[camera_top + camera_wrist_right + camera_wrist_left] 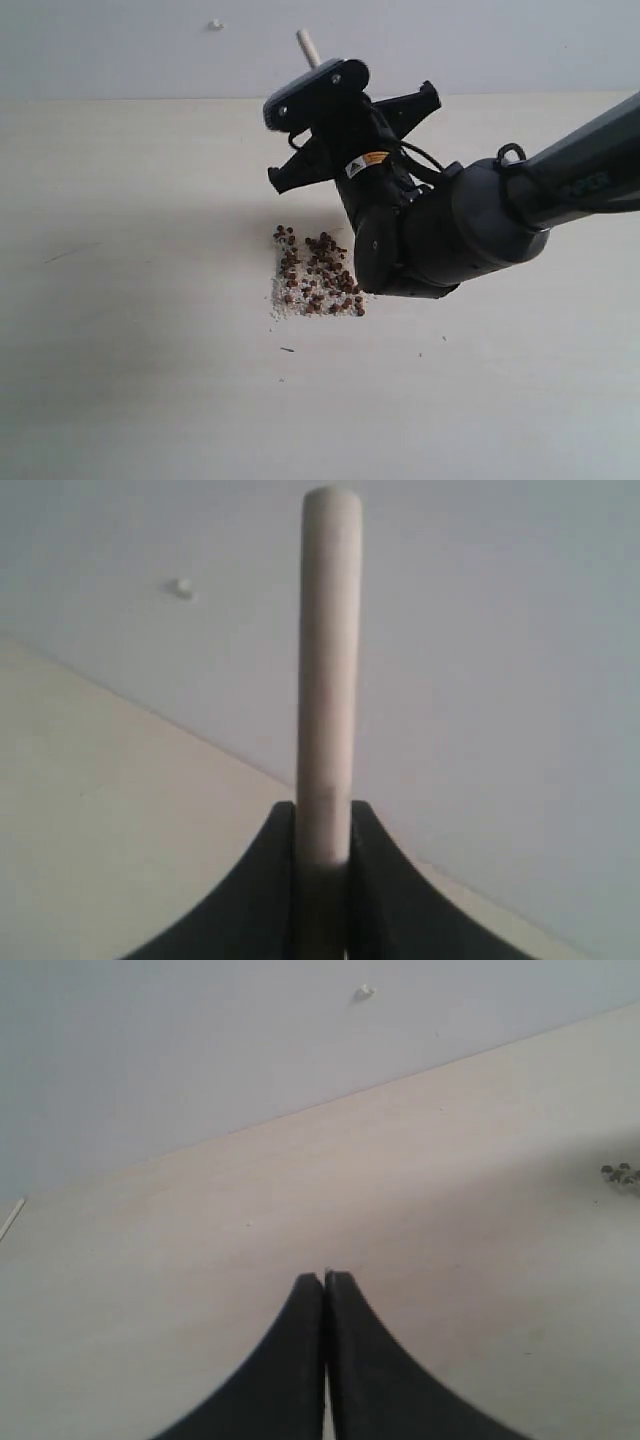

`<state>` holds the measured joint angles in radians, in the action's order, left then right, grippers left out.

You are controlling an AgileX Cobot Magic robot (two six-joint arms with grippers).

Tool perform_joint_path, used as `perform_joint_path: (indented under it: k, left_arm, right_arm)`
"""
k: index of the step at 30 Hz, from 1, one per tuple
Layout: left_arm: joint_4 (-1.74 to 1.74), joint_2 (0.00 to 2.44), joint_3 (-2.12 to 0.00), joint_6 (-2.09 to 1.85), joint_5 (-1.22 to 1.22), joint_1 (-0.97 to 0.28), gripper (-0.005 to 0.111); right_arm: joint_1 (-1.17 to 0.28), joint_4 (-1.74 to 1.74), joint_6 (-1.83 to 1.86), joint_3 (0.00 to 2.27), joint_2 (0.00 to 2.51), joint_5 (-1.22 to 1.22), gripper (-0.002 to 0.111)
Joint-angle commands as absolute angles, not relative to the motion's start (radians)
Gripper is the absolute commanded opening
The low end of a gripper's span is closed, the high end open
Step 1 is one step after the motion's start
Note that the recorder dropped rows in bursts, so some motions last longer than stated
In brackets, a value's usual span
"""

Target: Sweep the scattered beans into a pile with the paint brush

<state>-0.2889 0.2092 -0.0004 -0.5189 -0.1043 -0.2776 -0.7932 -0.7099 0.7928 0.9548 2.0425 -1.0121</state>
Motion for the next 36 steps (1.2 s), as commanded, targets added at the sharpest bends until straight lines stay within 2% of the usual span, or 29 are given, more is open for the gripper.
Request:
perform_joint_path:
  k: [1,7,12,17,20,25,30,36]
  left_arm:
    - [-0.292,0.206,0.0,-0.517,-0.099,-0.277,0.0]
    - [-0.292,0.206,0.0,-0.517,-0.099,-0.277,0.0]
    - [-0.292,0.206,0.0,-0.517,-0.099,-0.277,0.0]
    - [-0.292,0.206,0.0,-0.517,-0.099,-0.277,0.0]
    - [-0.292,0.206,0.0,-0.517,-0.099,-0.277,0.0]
    - [-0.292,0.206,0.0,-0.517,-0.099,-0.277,0.0]
    - [-0.292,0.206,0.0,-0.517,-0.099,-0.277,0.0]
    - [-0.292,0.206,0.0,-0.517,-0.099,-0.277,0.0]
  right_arm:
    - [-0.747,-0.473,0.745,0.97,2.111,-1.049,0.0]
    - [-0.721,-0.379,0.536,0.974,2.14,-0.978,0.0]
    - [-0.721,-0.23,0.197,0.974,2.14,-0.916,0.0]
    - [-0.721,-0.24,0.181,0.974,2.097,-0.961,0.0]
    - [-0.721,-0.346,0.344,0.974,2.039,-0.959,0.0]
    - [-0.733,-0.812,0.741,0.974,1.973,-0.9,0.0]
    - [-0.829,-1.3,1.119,0.974,1.973,-1.055,0.0]
    - [-0.944,-1.37,1.128,0.974,2.005,-1.043,0.0]
